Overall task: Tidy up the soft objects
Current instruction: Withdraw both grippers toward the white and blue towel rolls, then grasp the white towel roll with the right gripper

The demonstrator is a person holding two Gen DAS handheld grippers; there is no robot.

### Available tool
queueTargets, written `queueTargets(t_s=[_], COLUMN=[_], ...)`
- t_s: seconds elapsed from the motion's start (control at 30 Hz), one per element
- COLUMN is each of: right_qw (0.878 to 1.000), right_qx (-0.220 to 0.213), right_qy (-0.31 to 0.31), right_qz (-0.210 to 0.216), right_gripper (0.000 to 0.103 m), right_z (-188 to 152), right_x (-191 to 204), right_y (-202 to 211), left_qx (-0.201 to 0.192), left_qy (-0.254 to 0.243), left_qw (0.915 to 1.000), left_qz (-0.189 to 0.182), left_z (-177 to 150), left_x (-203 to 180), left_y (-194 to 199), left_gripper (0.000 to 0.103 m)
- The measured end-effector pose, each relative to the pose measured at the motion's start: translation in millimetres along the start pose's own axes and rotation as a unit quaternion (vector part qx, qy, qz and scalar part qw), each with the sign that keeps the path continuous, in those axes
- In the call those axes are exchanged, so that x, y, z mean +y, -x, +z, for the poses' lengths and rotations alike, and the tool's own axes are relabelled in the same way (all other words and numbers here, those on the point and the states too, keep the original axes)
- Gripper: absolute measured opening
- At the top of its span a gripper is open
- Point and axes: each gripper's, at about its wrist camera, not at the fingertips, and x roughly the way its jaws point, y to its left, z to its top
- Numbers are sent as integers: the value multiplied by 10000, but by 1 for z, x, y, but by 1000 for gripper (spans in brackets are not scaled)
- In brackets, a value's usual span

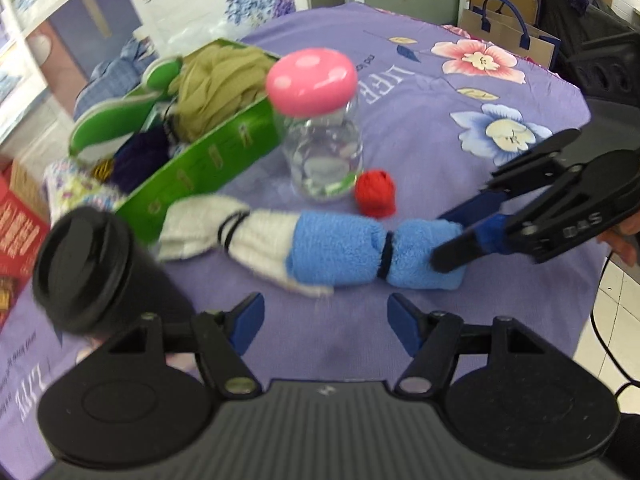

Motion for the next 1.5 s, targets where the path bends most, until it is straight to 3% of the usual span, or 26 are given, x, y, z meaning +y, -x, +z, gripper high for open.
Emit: queueTargets(t_s=[0.1,0.23,0.4,0.5,0.63,0.7,1.07,1.3,1.4,1.5], right_qw=[9993,9983,9971,9932,9888,9867,9871,9904,9902,9897], right_qx=[97,235,-145,-7,251,224,213,113,-41,-283], right_qy=[-171,56,694,1028,1330,1447,1335,1181,1131,1056], right_qz=[309,532,-280,-544,-622,-708,-860,-709,-822,-927], right_gripper=[27,27,27,28,28,28,30,31,32,32], right_z=[-11,-21,-21,-16,-10,-8,12,17,25,32], right_x=[12,39,66,71,69,72,56,51,51,54], right_y=[5,15,29,21,12,10,-11,-17,-23,-30], left_qx=[-6,-48,-142,-173,-114,-61,78,-61,-143,-362], left_qy=[93,162,211,1,-692,-783,36,379,384,-51], left_qw=[10000,9999,9997,9998,9972,9965,10000,9991,9991,9993], left_qz=[3,27,6,56,273,298,28,185,75,-53], left_z=[-13,-27,-37,-40,-38,-38,-33,-30,-19,8], left_x=[-2,-4,-7,-12,-17,-15,14,34,41,45], left_y=[10,21,31,32,30,28,3,14,22,39], left_gripper=[70,70,71,71,71,71,71,71,71,71])
